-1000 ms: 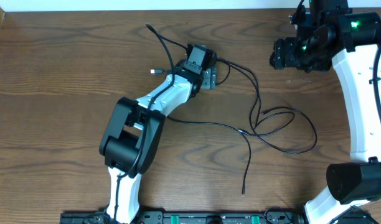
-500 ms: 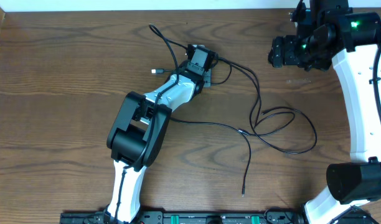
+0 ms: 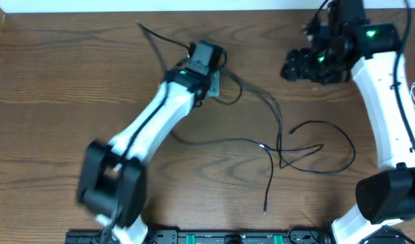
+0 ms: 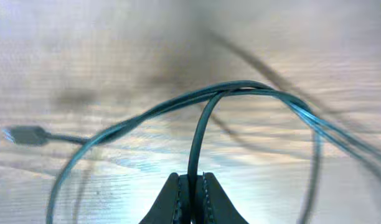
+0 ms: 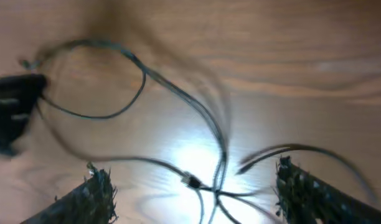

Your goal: Untangle cables

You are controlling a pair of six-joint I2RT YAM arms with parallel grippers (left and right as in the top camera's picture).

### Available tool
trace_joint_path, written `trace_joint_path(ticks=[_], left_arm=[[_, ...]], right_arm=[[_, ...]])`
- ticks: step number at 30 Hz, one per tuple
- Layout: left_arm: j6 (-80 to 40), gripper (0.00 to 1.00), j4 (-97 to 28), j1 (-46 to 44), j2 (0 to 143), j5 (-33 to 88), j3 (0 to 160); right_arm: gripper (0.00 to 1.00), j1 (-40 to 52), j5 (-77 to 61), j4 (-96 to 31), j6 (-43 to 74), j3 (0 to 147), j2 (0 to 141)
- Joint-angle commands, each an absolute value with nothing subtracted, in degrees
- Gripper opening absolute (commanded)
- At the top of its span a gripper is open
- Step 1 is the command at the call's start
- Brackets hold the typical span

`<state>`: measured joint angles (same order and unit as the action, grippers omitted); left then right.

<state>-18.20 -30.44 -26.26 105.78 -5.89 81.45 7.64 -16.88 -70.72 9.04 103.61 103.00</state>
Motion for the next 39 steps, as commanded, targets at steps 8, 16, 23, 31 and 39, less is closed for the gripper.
trace_joint_path(ticks=[8,16,23,31,39], left_arm=[[-14.28,0.07,-34.52,-26.22,93.51,15.03,82.37],[-12.88,0.07,-34.50,-26.06,90.72,20.49,82.37],[-9.17,0.07,-36.23,-26.04,85.58,23.27,82.37],[-12.03,0.07,-40.49,-26.00,85.73,-7.22,81.21],[-19.90,0.61,-34.81,-26.06,85.73,24.58,81.17]], right_arm=[[0.76,13.87,-33.80,-49.93,8.43,87.02,102.32],[0.45,18.41,-6.85,-42.06,6.61,81.73,102.32],[0.01,19.09,1.43,-39.33,6.79,76.84,102.32],[0.01,12.80,-5.26,-46.28,8.10,79.22,91.77],[0.01,7.99,-17.89,-46.30,9.80,79.02,84.88]])
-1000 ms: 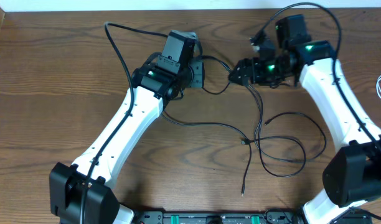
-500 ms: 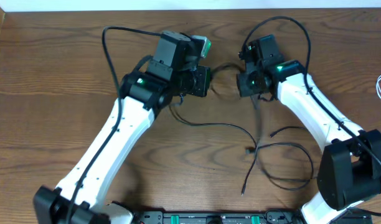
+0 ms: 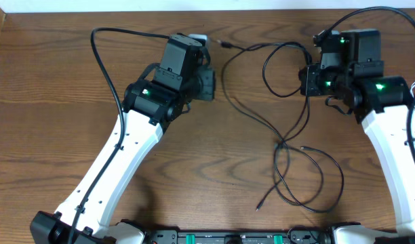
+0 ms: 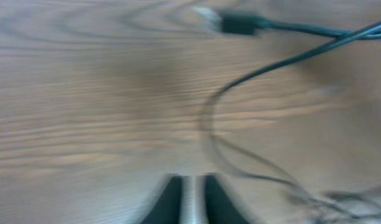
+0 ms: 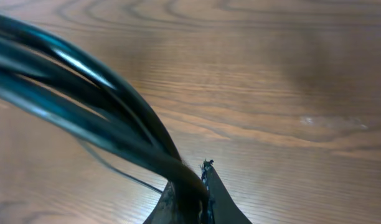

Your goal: Untangle cables

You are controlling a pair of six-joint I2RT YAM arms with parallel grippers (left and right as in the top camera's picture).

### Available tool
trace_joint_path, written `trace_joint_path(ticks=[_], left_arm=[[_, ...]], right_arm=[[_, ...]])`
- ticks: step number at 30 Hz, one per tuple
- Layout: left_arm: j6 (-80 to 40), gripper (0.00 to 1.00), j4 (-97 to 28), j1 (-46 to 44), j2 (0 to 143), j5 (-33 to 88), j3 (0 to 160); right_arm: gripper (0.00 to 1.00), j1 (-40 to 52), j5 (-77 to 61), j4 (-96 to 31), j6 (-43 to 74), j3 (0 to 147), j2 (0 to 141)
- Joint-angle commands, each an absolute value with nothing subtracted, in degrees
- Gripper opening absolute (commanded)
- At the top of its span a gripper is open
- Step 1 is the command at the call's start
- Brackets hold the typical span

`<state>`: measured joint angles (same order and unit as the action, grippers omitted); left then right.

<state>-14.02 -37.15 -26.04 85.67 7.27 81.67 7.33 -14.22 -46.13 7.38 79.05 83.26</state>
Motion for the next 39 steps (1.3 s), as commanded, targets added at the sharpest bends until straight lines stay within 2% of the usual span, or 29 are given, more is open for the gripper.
trace_joint_path(ticks=[1,2,7,11,16,22,24,25,26,28,29,34,38,39], left_arm=[[-22.06,0.69,-34.33,-26.06,85.73,26.65,81.17],[-25.52,0.74,-33.95,-26.06,85.73,28.97,81.17],[-29.71,0.76,-34.20,-26.24,85.71,30.92,81.17],[-30.20,0.76,-34.17,-27.49,85.73,30.63,81.14],[-40.51,0.76,-33.50,-30.55,85.86,21.41,79.99],[-46.68,0.74,-24.12,-32.58,86.46,19.79,75.66],[-46.65,0.63,-21.47,-32.82,87.48,19.77,74.91],[-46.65,0.50,-20.53,-32.88,88.16,19.77,74.89],[-46.65,0.44,-20.10,-32.93,88.66,19.77,74.89],[-46.63,0.24,-19.57,-32.93,89.82,18.57,74.89],[-46.57,0.08,-19.64,-32.91,90.59,15.68,74.89],[-45.39,0.08,-19.84,-30.28,90.50,-0.91,74.89],[-43.11,0.08,-21.17,-26.11,90.54,-2.37,74.89],[-43.09,0.07,-22.81,-24.40,90.56,-2.44,74.89]], right_arm=[[0.01,8.19,-17.87,-46.30,10.68,79.00,85.14],[0.01,8.64,-17.26,-46.28,11.81,79.00,85.65],[0.01,10.24,-8.51,-46.00,17.80,79.00,88.79],[0.01,10.68,-10.35,-45.84,18.98,79.00,91.05],[0.01,12.75,-14.59,-46.11,19.09,79.00,91.81],[0.01,13.56,-17.28,-47.44,19.73,79.00,91.77],[0.01,13.56,-18.44,-47.83,19.70,79.00,91.77],[0.01,13.54,-20.18,-47.86,19.68,79.00,91.77],[0.01,13.54,-21.34,-47.86,19.68,79.00,91.77],[0.01,13.54,-23.66,-48.05,19.66,79.00,91.77],[0.01,13.54,-25.63,-48.90,18.74,79.00,91.77],[0.01,11.66,-32.67,-56.86,9.08,79.00,91.72],[0.01,7.25,-51.59,-62.85,-6.17,79.00,91.72],[0.01,5.06,-60.62,-65.45,-12.62,79.00,91.72]])
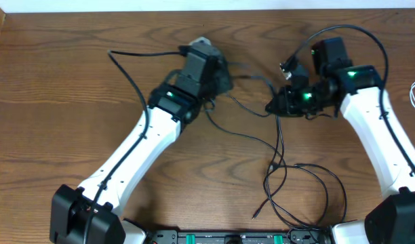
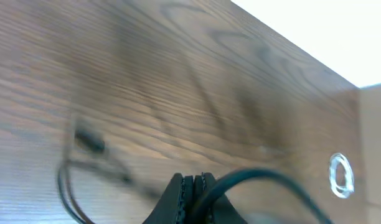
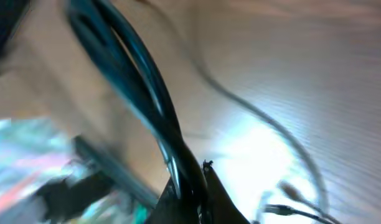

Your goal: Untangle cables

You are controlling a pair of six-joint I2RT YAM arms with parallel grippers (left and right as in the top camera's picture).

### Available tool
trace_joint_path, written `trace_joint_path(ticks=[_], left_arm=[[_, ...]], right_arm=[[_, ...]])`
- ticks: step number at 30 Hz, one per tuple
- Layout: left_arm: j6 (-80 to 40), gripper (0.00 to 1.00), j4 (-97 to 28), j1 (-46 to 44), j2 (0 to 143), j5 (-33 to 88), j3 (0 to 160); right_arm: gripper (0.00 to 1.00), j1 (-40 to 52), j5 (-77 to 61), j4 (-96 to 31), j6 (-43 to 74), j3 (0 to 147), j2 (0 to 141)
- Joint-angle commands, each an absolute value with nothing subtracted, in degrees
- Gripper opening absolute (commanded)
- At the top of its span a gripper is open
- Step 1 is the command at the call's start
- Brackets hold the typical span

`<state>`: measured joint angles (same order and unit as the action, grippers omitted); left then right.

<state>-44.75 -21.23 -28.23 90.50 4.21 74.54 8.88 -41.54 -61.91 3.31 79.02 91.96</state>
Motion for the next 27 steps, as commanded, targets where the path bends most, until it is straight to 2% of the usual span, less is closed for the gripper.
trace_joint_path(ticks=[1,4,14,16,23,27], left_arm=[[-43.03,0.07,-24.08,-23.31,90.56,-2.44,74.89],[-40.62,0.08,-27.20,-20.62,90.59,-2.46,74.74],[-36.07,0.07,-31.68,-12.60,90.59,-8.45,74.30],[-33.87,0.07,-31.62,-10.07,90.59,-8.71,74.30],[-31.11,0.07,-31.57,5.32,90.56,-9.52,74.30],[-31.20,0.08,-32.36,10.55,90.56,-9.47,74.30]], right_arm=[[0.01,3.70,-65.01,-66.89,-16.32,79.00,91.72],[0.01,0.03,-71.85,-69.08,-22.46,79.00,91.72],[0.01,-10.22,-81.95,-66.30,-27.51,79.00,91.72],[0.01,-11.94,-75.61,-64.12,-26.20,79.00,91.72],[0.01,-19.51,-37.60,-55.11,-1.93,79.00,91.72],[0.01,-20.38,-25.52,-53.80,4.71,79.00,91.72]])
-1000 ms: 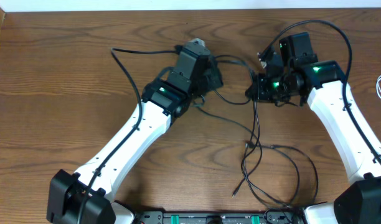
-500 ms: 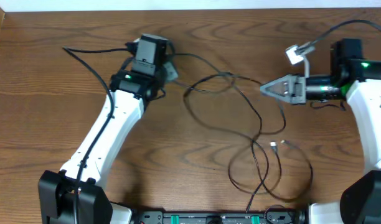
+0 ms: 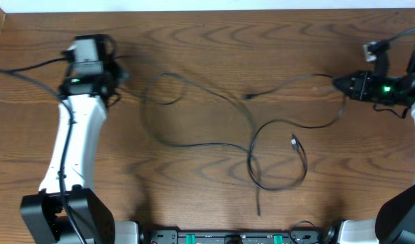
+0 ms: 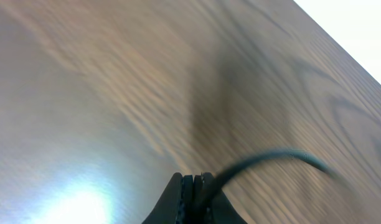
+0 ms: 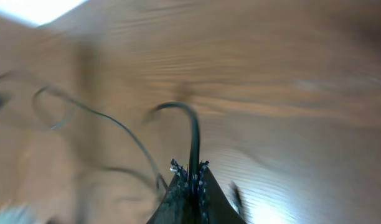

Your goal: Untangle cables

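Note:
Two thin dark cables [image 3: 214, 144] lie spread over the wooden table, still crossing in a loop near the middle [image 3: 253, 163]. My left gripper [image 3: 118, 76] is at the far left back, shut on a cable [image 4: 271, 155] that arcs away to the right in the left wrist view [image 4: 193, 182]. At the far right back my right gripper [image 3: 338, 83] is shut on a cable [image 5: 193, 137] that rises straight from its tips [image 5: 190, 180]. One connector [image 3: 249, 95] lies mid-table, another [image 3: 293, 141] beside the loop.
The table's back edge [image 3: 207, 9] meets a white wall. A cable tail [image 3: 24, 68] runs off the left edge from the left arm. Thin white wire shows at the right edge. The arm bases stand along the front edge.
Both grippers have moved apart: the left from the upper middle to the far left, the right to the far right edge. The bunched cables now lie stretched wide across the table.
First my left gripper was shut on a cable at the upper middle, while the right stood open above the tangle. Then both were shut on cables at the back. They stood closer together afterwards, and now sit at opposite sides with the cables drawn out.

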You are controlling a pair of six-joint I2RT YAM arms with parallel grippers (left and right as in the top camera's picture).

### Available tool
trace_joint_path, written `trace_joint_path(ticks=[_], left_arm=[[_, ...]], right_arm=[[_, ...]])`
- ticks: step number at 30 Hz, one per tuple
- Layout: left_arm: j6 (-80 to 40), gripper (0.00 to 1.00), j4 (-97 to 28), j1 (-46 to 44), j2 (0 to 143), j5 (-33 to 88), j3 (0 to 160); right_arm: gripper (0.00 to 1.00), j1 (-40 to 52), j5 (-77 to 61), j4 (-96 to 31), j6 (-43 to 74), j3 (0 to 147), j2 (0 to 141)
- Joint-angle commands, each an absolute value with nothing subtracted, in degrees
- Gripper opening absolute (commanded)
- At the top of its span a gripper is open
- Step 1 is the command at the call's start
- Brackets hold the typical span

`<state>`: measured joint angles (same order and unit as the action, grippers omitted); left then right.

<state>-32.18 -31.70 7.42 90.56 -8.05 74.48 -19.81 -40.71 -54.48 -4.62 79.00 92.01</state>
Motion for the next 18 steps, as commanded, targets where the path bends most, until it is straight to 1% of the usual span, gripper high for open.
trace_joint_path(ticks=[1,4,5,7,9,12,15,17,18], left_arm=[[-32.08,0.08,-32.97,11.49,90.56,-9.28,74.30],[-31.81,0.08,-33.82,12.64,90.56,-1.67,74.30],[-30.11,0.08,-33.80,12.47,90.56,3.57,74.30],[-28.34,0.08,-33.85,11.73,90.56,8.91,74.30],[-25.98,0.07,-33.87,10.35,90.59,14.79,74.30],[-22.68,0.08,-34.30,7.64,90.56,20.29,74.30],[-21.80,0.08,-35.05,4.86,90.59,20.29,74.22],[-20.95,0.08,-35.24,3.16,90.59,19.22,74.19],[-20.99,0.08,-35.57,2.15,90.59,16.93,74.19]], right_arm=[[0.01,-20.36,-25.96,-53.58,4.69,79.00,91.72],[0.01,-19.84,-31.11,-52.71,4.01,79.00,91.72],[0.01,-19.20,-35.88,-51.18,2.02,79.00,91.72],[0.01,-18.31,-42.09,-48.23,0.32,79.00,91.72],[0.01,-17.06,-45.45,-44.16,-0.08,79.00,91.72],[0.01,-15.29,-43.00,-39.18,-0.54,79.00,91.72],[0.01,-13.43,-40.53,-39.09,-0.47,79.00,91.72],[0.21,-12.19,-37.19,-41.89,-0.23,79.00,91.72],[0.29,-11.03,-31.09,-45.23,2.20,79.00,91.72]])
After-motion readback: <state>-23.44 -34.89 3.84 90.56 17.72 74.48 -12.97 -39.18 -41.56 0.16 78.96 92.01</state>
